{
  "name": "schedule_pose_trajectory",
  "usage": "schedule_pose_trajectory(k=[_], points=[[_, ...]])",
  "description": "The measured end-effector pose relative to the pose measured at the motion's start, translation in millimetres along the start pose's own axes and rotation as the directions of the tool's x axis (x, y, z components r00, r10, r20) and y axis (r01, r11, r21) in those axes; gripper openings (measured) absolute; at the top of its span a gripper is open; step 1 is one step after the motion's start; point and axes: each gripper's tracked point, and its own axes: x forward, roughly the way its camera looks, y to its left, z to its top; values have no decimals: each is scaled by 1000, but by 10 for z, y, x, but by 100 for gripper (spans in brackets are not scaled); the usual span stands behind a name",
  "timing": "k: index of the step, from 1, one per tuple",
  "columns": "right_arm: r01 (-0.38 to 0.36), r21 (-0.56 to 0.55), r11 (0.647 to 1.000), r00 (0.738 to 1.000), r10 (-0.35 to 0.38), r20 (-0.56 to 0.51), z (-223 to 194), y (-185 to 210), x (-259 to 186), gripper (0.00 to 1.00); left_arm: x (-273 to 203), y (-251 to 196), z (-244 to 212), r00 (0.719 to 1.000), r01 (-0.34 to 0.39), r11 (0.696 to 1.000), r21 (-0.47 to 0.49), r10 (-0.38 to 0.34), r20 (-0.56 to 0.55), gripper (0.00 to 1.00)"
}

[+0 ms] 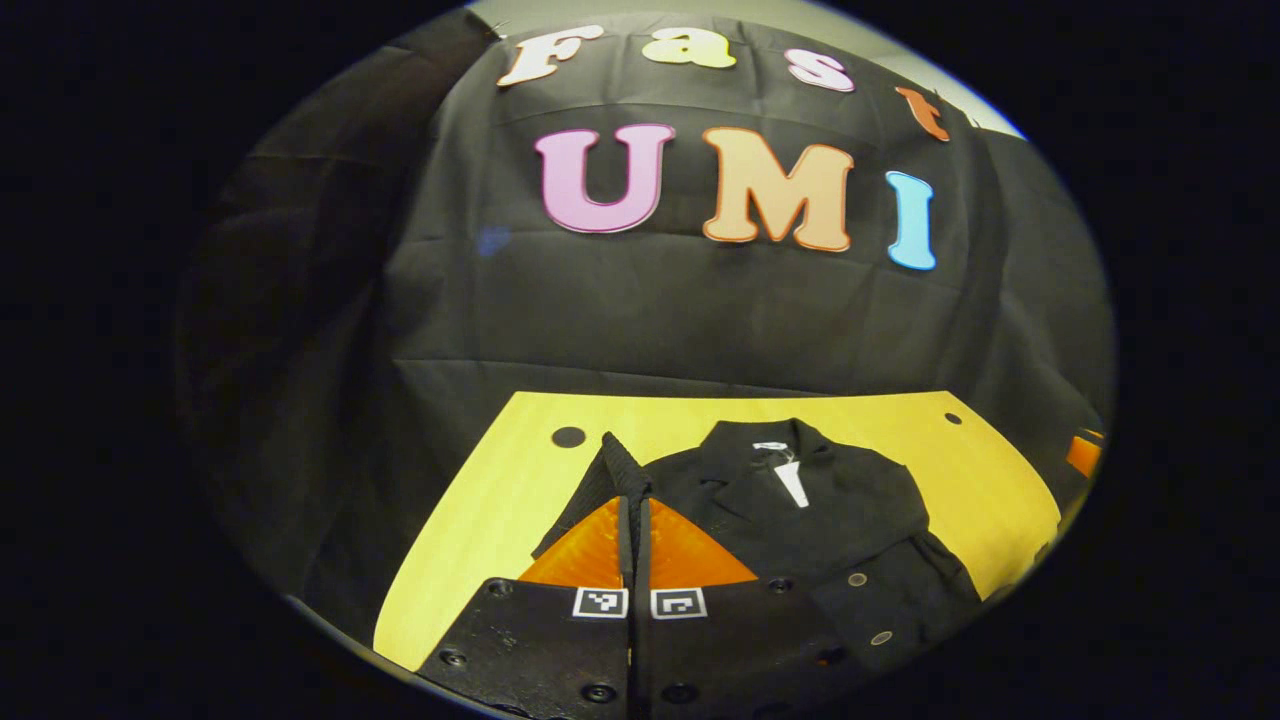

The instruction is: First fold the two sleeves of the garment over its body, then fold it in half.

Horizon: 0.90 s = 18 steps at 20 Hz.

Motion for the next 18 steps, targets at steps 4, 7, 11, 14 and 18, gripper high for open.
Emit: schedule_pose_trajectory(k=[4,7,11,14,18], points=[[47,24,999,999,-47,5,-44,-277,-101,97,196,-459,87,998,70,997,23,-70,-5,0],[75,36,997,997,-75,8,-37,-442,-152,97,302,-777,94,992,126,991,42,-126,-15,0],[101,50,994,995,-101,-3,-96,-657,-228,97,463,-1151,65,983,180,981,69,-178,-37,0],[117,57,992,993,-116,-10,-143,-803,-326,97,571,-1419,2,976,211,974,78,-207,-63,0],[144,65,987,990,-143,-12,-186,-1030,-421,97,725,-1772,-73,967,246,964,102,-237,-92,0]])
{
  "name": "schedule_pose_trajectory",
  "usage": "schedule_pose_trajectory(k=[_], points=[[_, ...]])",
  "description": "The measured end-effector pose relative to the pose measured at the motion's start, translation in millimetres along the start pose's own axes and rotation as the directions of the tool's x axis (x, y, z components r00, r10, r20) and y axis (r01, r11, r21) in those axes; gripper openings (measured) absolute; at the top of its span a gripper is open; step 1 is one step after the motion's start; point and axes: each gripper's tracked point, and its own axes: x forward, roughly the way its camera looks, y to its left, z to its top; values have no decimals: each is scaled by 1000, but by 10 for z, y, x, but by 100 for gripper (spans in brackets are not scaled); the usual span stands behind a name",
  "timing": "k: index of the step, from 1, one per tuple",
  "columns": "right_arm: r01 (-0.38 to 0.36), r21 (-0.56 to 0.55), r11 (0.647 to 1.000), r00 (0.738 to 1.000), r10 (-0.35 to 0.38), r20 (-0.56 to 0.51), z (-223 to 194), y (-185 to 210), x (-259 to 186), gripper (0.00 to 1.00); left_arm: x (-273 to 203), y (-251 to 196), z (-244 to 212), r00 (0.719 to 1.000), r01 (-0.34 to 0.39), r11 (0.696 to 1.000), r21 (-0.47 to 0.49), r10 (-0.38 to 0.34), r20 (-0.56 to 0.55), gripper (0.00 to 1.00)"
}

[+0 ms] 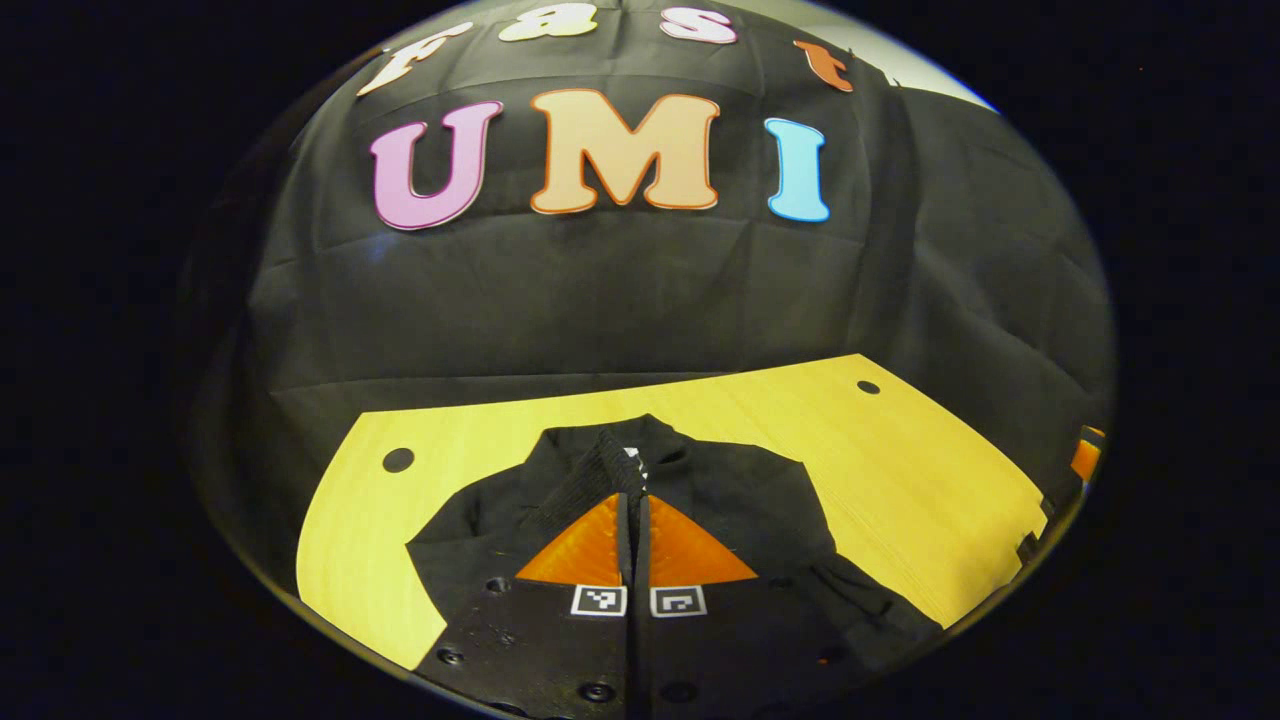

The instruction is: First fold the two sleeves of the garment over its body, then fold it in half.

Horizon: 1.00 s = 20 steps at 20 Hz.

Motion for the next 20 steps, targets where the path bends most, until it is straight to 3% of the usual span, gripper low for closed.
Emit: schedule_pose_trajectory(k=[9,14,15,17,18,20], points=[[50,25,998,999,-49,-22,-95,-320,-34,97,439,-640,0,998,61,996,60,-59,-38,0],[43,24,999,998,-42,-36,-122,-355,21,97,611,-733,39,999,25,998,63,-23,-32,0],[37,22,999,999,-36,-33,-110,-346,26,97,546,-859,87,997,68,997,27,-67,-34,6],[16,17,1000,1000,-16,-24,-87,-302,49,97,486,-911,213,996,86,996,-12,-86,27,100],[2,14,1000,1000,-2,-19,-84,-281,60,97,343,-859,292,996,73,997,-10,-72,53,91],[-37,10,999,999,38,-16,-101,-187,116,97,90,-729,362,996,44,999,-4,-43,83,93]])
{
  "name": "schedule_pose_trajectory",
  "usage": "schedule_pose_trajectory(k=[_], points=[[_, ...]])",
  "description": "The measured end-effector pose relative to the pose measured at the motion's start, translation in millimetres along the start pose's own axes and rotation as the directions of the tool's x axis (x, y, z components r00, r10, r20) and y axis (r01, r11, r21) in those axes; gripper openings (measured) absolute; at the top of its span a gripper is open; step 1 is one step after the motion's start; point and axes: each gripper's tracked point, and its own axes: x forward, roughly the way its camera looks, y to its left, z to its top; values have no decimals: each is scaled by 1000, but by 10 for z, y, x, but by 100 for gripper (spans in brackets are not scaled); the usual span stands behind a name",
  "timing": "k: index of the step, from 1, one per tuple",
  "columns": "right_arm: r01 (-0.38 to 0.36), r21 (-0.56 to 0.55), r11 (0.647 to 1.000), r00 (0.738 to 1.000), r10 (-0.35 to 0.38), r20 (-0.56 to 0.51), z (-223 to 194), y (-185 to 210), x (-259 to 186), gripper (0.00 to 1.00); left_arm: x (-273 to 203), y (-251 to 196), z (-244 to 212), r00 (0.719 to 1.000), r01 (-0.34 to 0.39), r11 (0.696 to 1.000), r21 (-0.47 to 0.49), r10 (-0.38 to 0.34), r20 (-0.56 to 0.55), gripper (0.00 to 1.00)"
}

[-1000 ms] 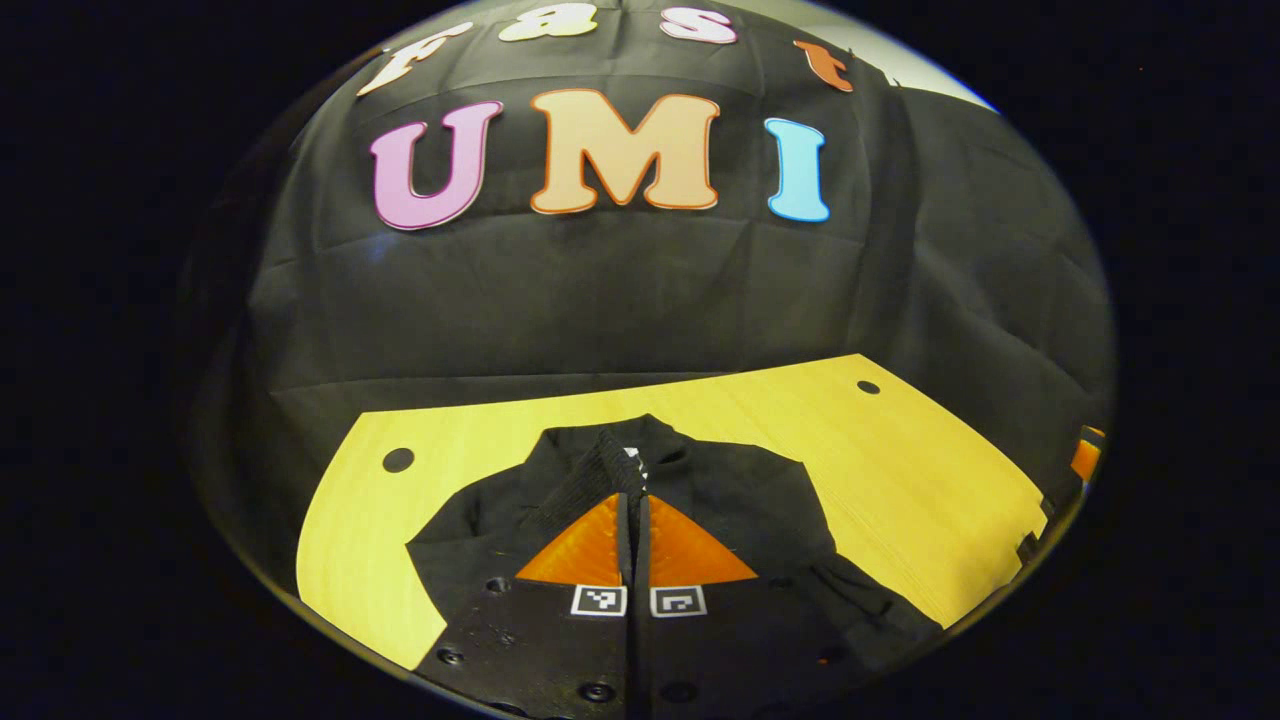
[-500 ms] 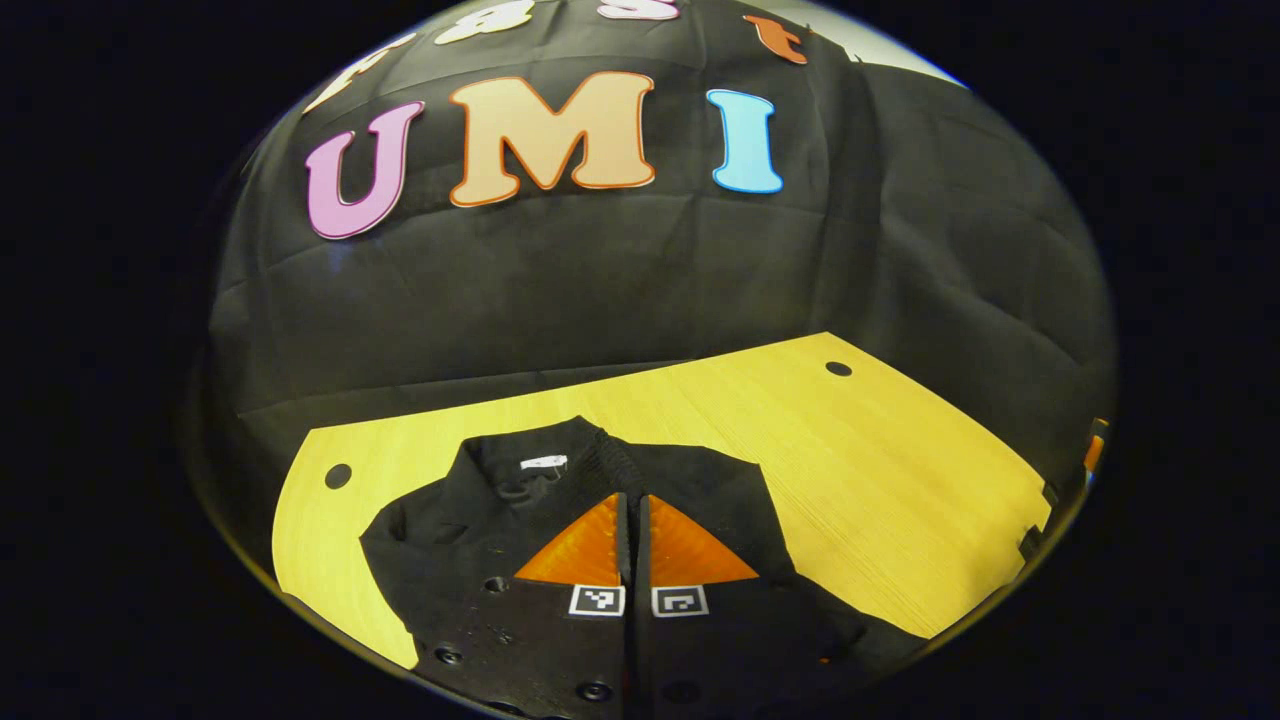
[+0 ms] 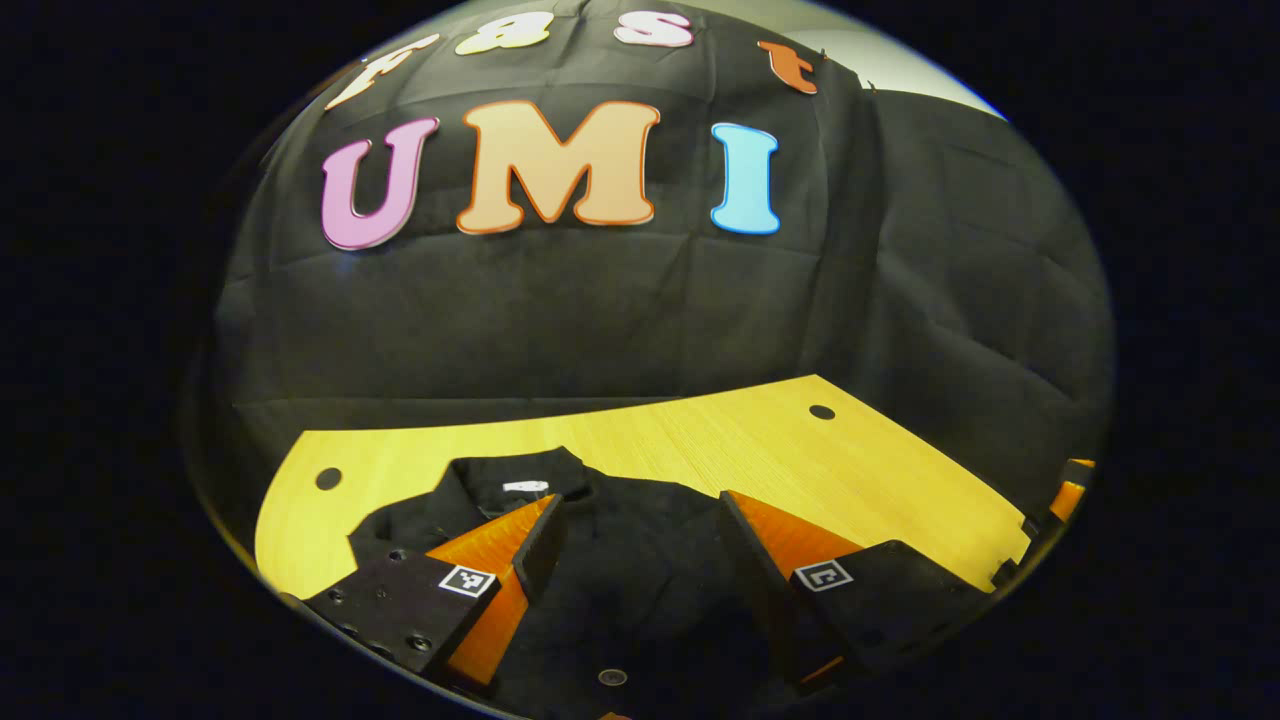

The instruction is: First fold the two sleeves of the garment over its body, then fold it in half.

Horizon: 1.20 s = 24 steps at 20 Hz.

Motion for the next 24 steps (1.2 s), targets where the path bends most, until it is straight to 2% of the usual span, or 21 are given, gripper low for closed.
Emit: schedule_pose_trajectory(k=[6,13,15,17,18,24], points=[[-125,-48,991,992,124,-14,-112,477,50,98,-896,583,-143,993,-110,994,-28,111,36,92],[-208,-95,973,977,202,-69,-395,984,-72,98,-1747,1158,-811,972,-233,970,-70,230,-53,93],[-212,-125,969,975,201,-94,-521,1024,-112,98,-1934,1237,-987,966,-252,964,-84,246,-78,91],[-220,-115,969,972,209,-104,-589,1088,-199,94,-2094,1271,-1174,961,-263,961,-89,252,-112,93],[-224,-120,967,971,211,-112,-643,1107,-243,98,-2174,1281,-1266,958,-267,960,-88,255,-128,94],[-225,-165,960,961,191,-198,-1082,1085,-402,98,-2492,1260,-1862,940,-280,954,-102,251,-229,94]])
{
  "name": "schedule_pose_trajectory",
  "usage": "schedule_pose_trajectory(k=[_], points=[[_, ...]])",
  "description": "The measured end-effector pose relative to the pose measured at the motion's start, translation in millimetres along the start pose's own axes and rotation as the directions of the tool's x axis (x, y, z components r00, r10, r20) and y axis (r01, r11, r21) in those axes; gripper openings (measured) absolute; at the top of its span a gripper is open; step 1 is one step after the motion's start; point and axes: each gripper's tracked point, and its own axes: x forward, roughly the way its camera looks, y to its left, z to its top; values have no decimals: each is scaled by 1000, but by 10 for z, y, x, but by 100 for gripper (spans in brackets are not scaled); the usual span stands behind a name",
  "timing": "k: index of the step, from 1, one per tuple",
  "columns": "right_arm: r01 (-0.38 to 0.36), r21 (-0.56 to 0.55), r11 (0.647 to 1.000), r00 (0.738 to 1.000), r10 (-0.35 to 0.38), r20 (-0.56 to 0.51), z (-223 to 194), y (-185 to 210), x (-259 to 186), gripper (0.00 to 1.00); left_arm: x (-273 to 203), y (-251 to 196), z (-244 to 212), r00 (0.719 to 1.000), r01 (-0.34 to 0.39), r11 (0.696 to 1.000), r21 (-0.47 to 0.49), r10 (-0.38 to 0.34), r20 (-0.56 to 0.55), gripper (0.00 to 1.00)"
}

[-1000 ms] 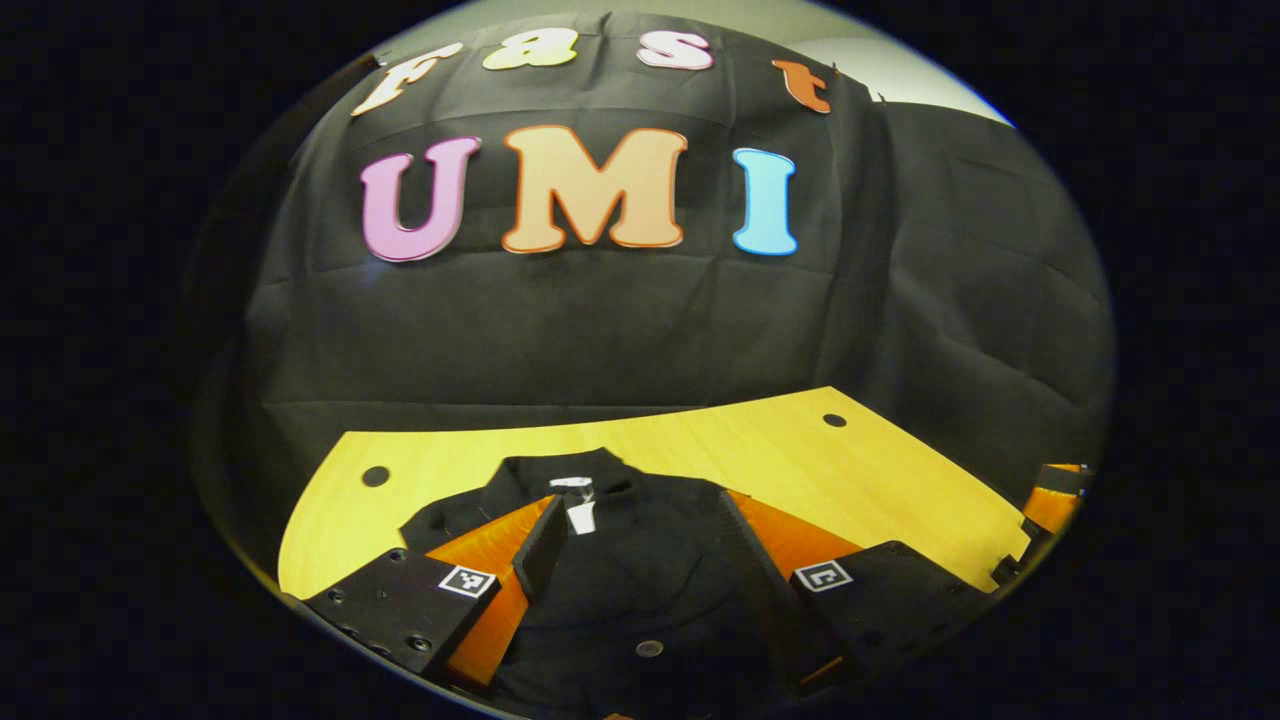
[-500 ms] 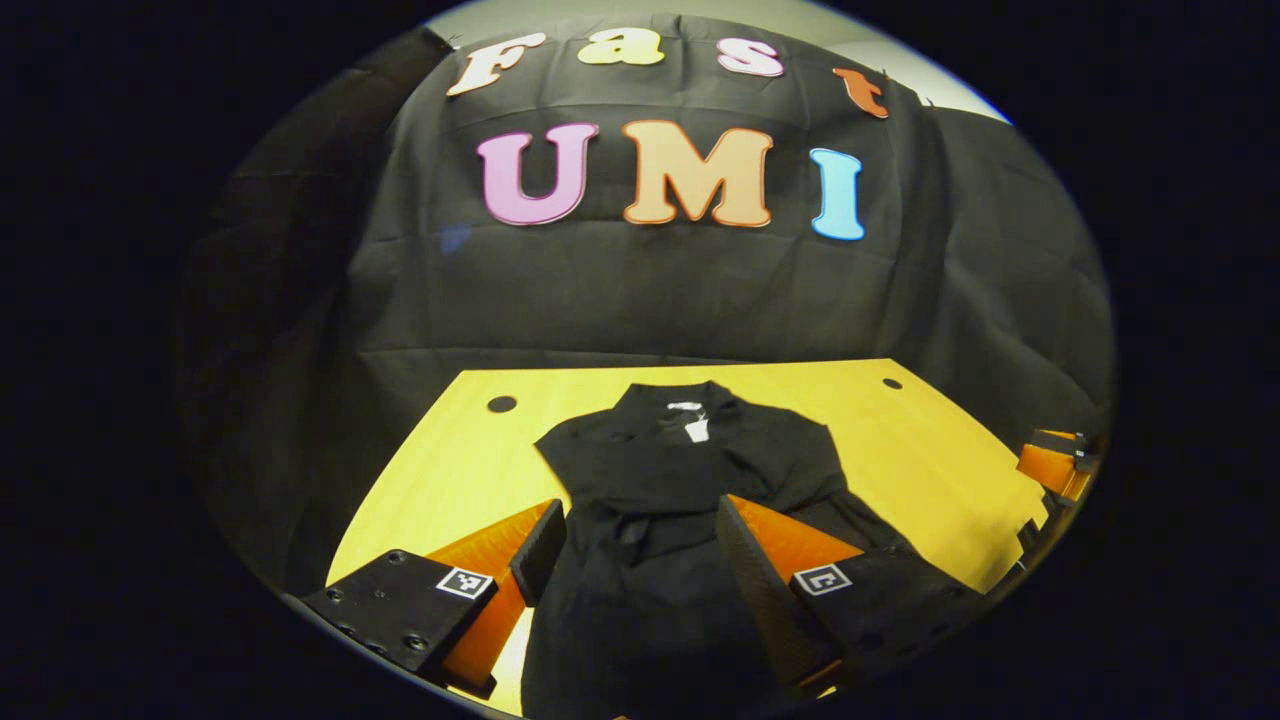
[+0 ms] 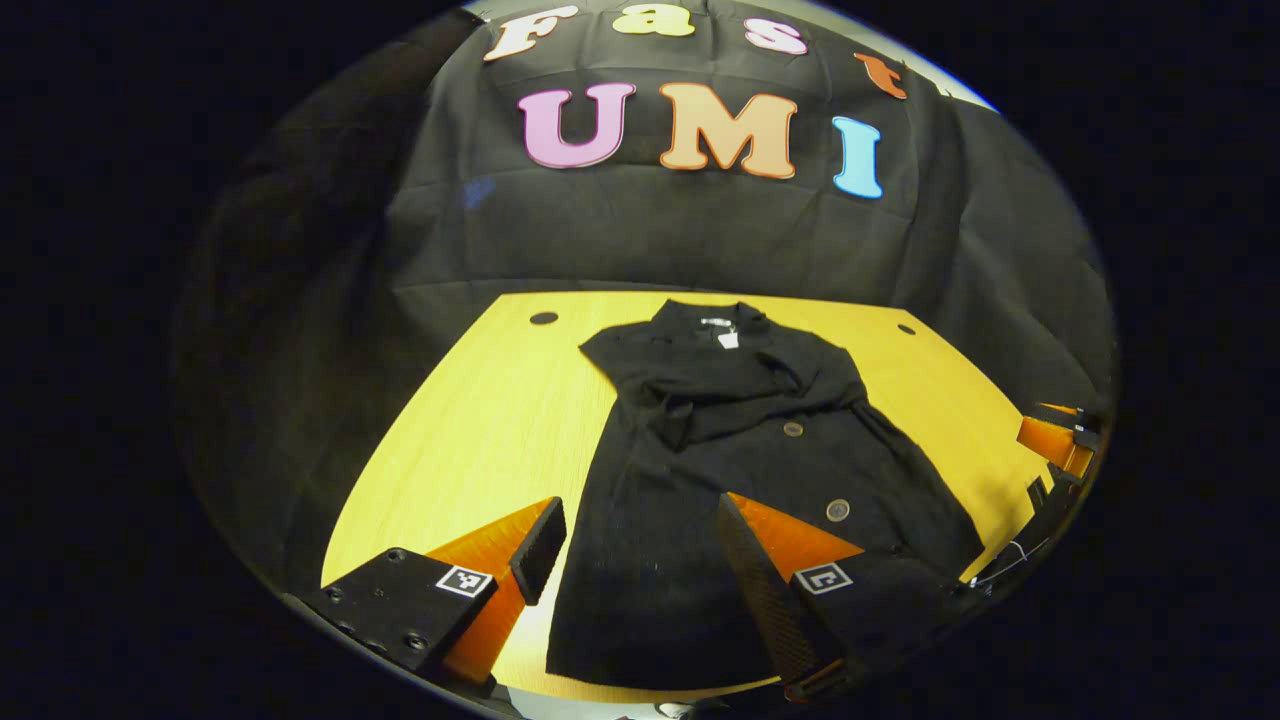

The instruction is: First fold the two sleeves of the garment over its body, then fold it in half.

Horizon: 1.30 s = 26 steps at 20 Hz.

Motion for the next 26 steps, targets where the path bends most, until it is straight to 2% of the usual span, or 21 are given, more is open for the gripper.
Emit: schedule_pose_trajectory(k=[1,6,7,9,10,11,12,14,15,16,17,18,19,20,21,24,26], points=[[1,-5,1000,1000,-1,-17,-101,7,-2,94,-13,14,-91,1000,-2,1000,-4,2,-17,94],[-4,-20,1000,991,1,-135,-634,36,-61,98,-91,160,-561,994,-31,999,-9,30,-103,94],[-4,-31,1000,988,-1,-155,-726,36,-65,94,-105,190,-660,992,-38,999,-9,37,-120,94],[-4,-42,999,981,-4,-192,-887,35,-72,94,-128,241,-827,988,-51,999,-6,49,-149,94],[-4,-40,999,977,-5,-213,-968,38,-71,98,-125,256,-891,986,-54,999,-4,53,-160,94],[-3,-35,999,973,-5,-230,-1034,39,-67,94,-128,271,-956,984,-58,998,-3,57,-171,95],[-1,-30,1000,969,-6,-247,-1097,44,-65,98,-121,274,-1009,982,-59,998,-4,57,-181,95],[-2,-23,1000,962,-5,-275,-1196,55,-48,98,-113,283,-1084,979,-64,998,-6,61,-193,94],[-1,-23,1000,957,-6,-290,-1246,57,-34,94,-98,275,-1135,977,-65,998,-8,62,-202,95],[1,-28,1000,952,-9,-306,-1304,56,-24,98,-85,267,-1176,975,-64,998,-11,61,-212,95],[0,-33,999,947,-11,-322,-1350,63,-15,94,-83,264,-1225,973,-65,998,-14,60,-223,95],[-1,-41,999,941,-13,-338,-1409,68,-3,94,-108,257,-1270,969,-69,997,-17,63,-238,94],[-1,-52,999,934,-18,-357,-1465,69,1,94,-98,250,-1232,974,-67,998,-12,62,-217,95],[1,-64,998,926,-25,-375,-1525,64,11,98,-87,255,-1242,974,-64,998,-8,61,-218,95],[-8,-71,997,919,-21,-395,-1576,69,-45,94,-105,253,-1251,974,-60,998,-8,57,-219,95],[-8,-42,999,920,-9,-391,-1571,90,-15,97,-94,247,-1253,979,-48,999,-1,47,-199,95],[-14,-38,999,924,-2,-383,-1572,107,-5,93,-97,237,-1246,981,-42,999,1,41,-188,95]])
